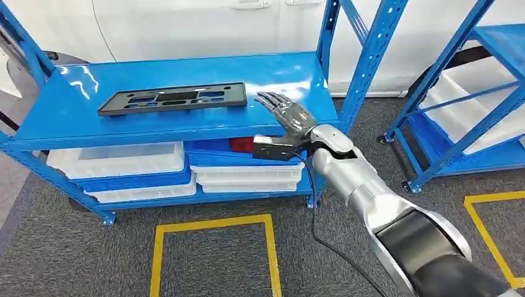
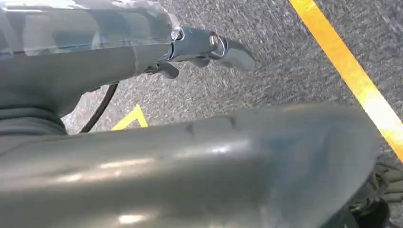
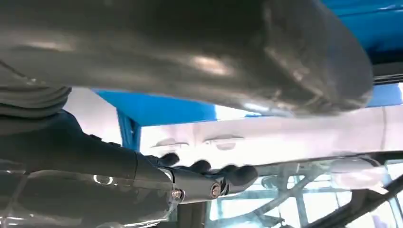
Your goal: Take the parts from the cabinet and place them on the table.
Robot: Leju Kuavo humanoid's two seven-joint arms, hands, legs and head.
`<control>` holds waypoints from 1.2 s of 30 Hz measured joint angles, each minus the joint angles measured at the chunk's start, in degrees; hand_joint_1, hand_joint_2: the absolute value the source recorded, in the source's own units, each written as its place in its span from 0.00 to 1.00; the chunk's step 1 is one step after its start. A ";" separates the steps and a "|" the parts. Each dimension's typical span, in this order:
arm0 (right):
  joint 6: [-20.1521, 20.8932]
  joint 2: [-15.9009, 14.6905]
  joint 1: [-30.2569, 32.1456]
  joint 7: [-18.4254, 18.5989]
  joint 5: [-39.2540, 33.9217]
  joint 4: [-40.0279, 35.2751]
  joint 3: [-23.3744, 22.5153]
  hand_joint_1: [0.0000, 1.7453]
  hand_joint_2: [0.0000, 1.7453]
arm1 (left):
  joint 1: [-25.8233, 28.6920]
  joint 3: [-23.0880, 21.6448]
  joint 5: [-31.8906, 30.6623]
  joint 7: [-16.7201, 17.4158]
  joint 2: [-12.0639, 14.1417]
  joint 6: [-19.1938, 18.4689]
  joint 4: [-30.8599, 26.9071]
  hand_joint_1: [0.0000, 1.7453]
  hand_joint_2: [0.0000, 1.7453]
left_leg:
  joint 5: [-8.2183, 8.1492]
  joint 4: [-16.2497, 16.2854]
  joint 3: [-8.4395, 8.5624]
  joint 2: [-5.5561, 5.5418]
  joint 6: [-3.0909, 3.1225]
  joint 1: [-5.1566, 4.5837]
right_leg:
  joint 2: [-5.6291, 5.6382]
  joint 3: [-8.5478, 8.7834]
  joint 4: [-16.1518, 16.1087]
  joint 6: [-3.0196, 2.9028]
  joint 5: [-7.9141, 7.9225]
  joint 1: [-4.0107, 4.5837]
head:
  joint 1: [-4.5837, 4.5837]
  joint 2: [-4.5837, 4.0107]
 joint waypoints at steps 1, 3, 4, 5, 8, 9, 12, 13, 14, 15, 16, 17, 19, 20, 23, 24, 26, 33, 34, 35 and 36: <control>-0.02 0.02 -0.05 -0.04 0.00 -0.09 0.00 0.00 0.00 | -0.06 0.02 0.00 0.00 0.09 0.02 0.00 0.00 0.00 | -0.64 0.23 0.24 0.06 -0.28 0.16 | 0.01 0.76 -0.51 -0.32 -0.08 -0.47 | -0.02 0.00; -0.02 0.20 -0.41 -0.11 -0.02 -0.09 0.04 0.00 0.00 | -0.13 0.00 0.02 -0.02 0.09 0.02 0.00 0.00 0.00 | -2.96 6.30 -2.45 0.09 -0.73 0.24 | 0.00 1.70 -0.66 -1.17 -0.74 -0.40 | -0.02 0.00; -0.02 0.28 -0.41 -0.11 -0.02 -0.07 0.09 0.00 0.00 | -0.10 0.02 0.02 -0.02 0.09 0.02 0.00 0.00 0.00 | -4.78 11.24 -5.31 0.10 -0.93 0.31 | 0.04 2.00 -0.66 -1.28 -1.06 -0.29 | -0.02 0.00; 0.02 0.33 -0.32 -0.11 0.00 0.02 0.13 0.00 0.00 | -0.06 0.02 0.02 -0.02 0.09 0.02 0.00 0.00 0.00 | -6.28 16.51 -8.73 0.10 -1.05 0.30 | 0.04 2.31 -0.65 -1.37 -1.43 -0.17 | -0.02 0.00; 0.02 0.41 -0.18 -0.11 -0.02 0.26 0.44 0.00 0.00 | -0.02 0.02 0.02 -0.02 0.15 0.02 0.00 0.00 0.00 | -1.85 16.74 -11.79 0.10 -0.78 0.27 | 0.17 3.74 -0.63 -1.39 -2.60 0.17 | -0.02 0.00; 0.02 0.44 -0.21 -0.11 -0.02 0.26 0.46 0.00 0.00 | -0.03 0.02 0.02 -0.02 0.15 0.00 0.00 0.00 0.00 | 1.66 12.18 -10.28 0.10 -0.45 0.23 | 0.19 4.53 -0.63 -1.34 -3.09 0.26 | -0.02 0.00; 0.24 0.76 -0.56 -0.37 -0.79 0.52 0.59 0.00 0.00 | 0.02 0.20 0.24 0.00 0.20 -0.15 0.00 0.00 0.00 | 6.63 2.22 -6.76 0.10 0.97 -0.49 | 0.28 5.62 -0.38 -0.77 -4.41 0.75 | -0.02 0.00; 0.24 0.90 -0.59 -0.46 -0.96 0.57 0.61 0.00 0.00 | -0.02 0.24 0.37 0.04 0.20 -0.15 0.00 0.00 0.00 | 5.51 1.00 -6.19 0.13 1.15 -0.47 | 0.46 5.34 -0.36 -0.51 -4.52 0.65 | -0.02 0.00; 0.24 0.96 -0.58 -0.48 -1.07 0.57 0.63 0.00 0.00 | 0.04 0.26 0.48 0.11 0.22 -0.15 0.00 0.00 0.00 | 5.41 1.20 -6.40 0.05 1.27 -0.57 | 0.42 5.31 -0.56 -0.26 -4.61 0.54 | -0.02 0.00; 0.22 1.07 -0.67 -0.53 -1.14 0.57 0.66 0.00 0.00 | 0.05 0.28 0.57 0.13 0.22 -0.15 0.00 0.00 0.00 | 5.26 1.11 -6.36 0.01 1.55 -0.57 | 0.37 5.46 -0.78 0.01 -4.73 0.49 | -0.02 0.00; 0.20 1.25 -0.86 -0.55 -1.20 0.55 0.68 0.00 0.00 | 0.04 0.31 0.61 0.13 0.13 -0.15 0.00 0.00 0.00 | 5.36 0.43 -5.66 0.07 1.79 0.10 | 0.30 5.62 -0.64 0.51 -5.17 0.73 | -0.02 0.00; 0.17 1.27 -1.09 -0.61 -1.31 0.57 0.70 0.00 0.00 | 0.04 0.33 0.63 0.09 0.13 -0.13 0.00 0.00 0.00 | 5.24 0.09 -5.13 -0.03 1.99 0.13 | 0.20 5.46 0.66 0.79 -5.65 0.49 | 0.00 0.00; 0.15 1.38 -1.56 -0.63 -1.60 0.68 0.72 0.00 0.00 | -0.02 0.39 0.70 0.07 0.11 -0.09 0.00 0.00 0.00 | 4.66 0.06 -4.63 0.08 2.50 0.16 | 0.14 0.77 8.85 1.22 -9.03 0.22 | -0.02 0.00; 0.15 1.42 -1.45 -0.66 -1.68 0.77 0.74 0.00 0.00 | 0.00 0.48 0.77 0.04 0.07 -0.07 0.00 0.00 0.00 | 4.35 0.06 -4.39 0.09 2.55 0.16 | 0.13 -2.16 13.57 1.43 -10.57 0.04 | 0.00 0.00; 0.15 1.44 -1.13 -0.66 -1.70 1.27 0.87 0.00 0.00 | 0.15 0.77 0.98 0.02 0.02 0.02 0.00 0.00 0.00 | 3.16 0.24 -3.09 -0.20 2.43 0.20 | 0.08 -5.86 15.88 1.80 -7.42 -0.52 | 0.00 0.00; 0.13 1.46 -1.24 -0.66 -1.70 1.36 0.87 0.00 0.00 | 0.15 0.83 0.98 0.00 0.02 0.02 0.00 0.00 0.00 | 2.60 0.36 -2.36 -0.34 2.28 0.21 | 0.04 -4.30 11.32 1.76 -3.83 -0.59 | 0.00 0.00; 0.13 1.46 -1.43 -0.66 -1.73 1.42 0.87 0.00 0.00 | 0.20 0.87 0.98 0.00 0.00 0.02 0.00 0.00 0.00 | 1.38 0.49 -1.34 -0.37 1.79 0.22 | -0.25 -0.69 1.26 1.41 1.55 -0.55 | 0.00 0.00; 0.07 2.01 -1.96 -0.74 -1.75 1.49 0.94 0.00 0.00 | -0.03 1.16 0.98 -0.04 0.04 0.13 0.02 0.00 0.00 | -1.66 4.24 -2.13 0.01 -0.48 0.11 | -0.09 1.76 -0.64 -1.08 -1.13 -0.37 | -0.02 0.00; 0.09 2.12 -2.02 -0.79 -1.73 1.51 0.94 0.00 0.00 | -0.02 1.20 0.98 -0.04 0.07 0.13 0.02 0.00 0.00 | -3.39 8.78 -4.63 0.01 -0.74 0.22 | -0.06 2.03 -0.64 -1.30 -1.40 -0.31 | -0.02 0.00; 0.09 2.18 -1.91 -0.79 -1.73 1.55 0.94 0.00 0.00 | 0.03 1.22 0.98 -0.02 0.07 0.13 0.02 0.00 0.00 | -5.22 14.04 -7.73 0.01 -0.94 0.28 | -0.03 2.33 -0.63 -1.40 -1.75 -0.22 | -0.02 0.00; 0.09 2.18 -1.75 -0.79 -1.73 1.62 0.96 0.00 0.00 | 0.04 1.25 0.98 -0.02 0.07 0.13 0.02 0.00 0.00 | -6.13 18.30 -10.62 0.01 -1.05 0.28 | -0.04 2.64 -0.62 -1.43 -2.07 -0.16 | -0.02 0.00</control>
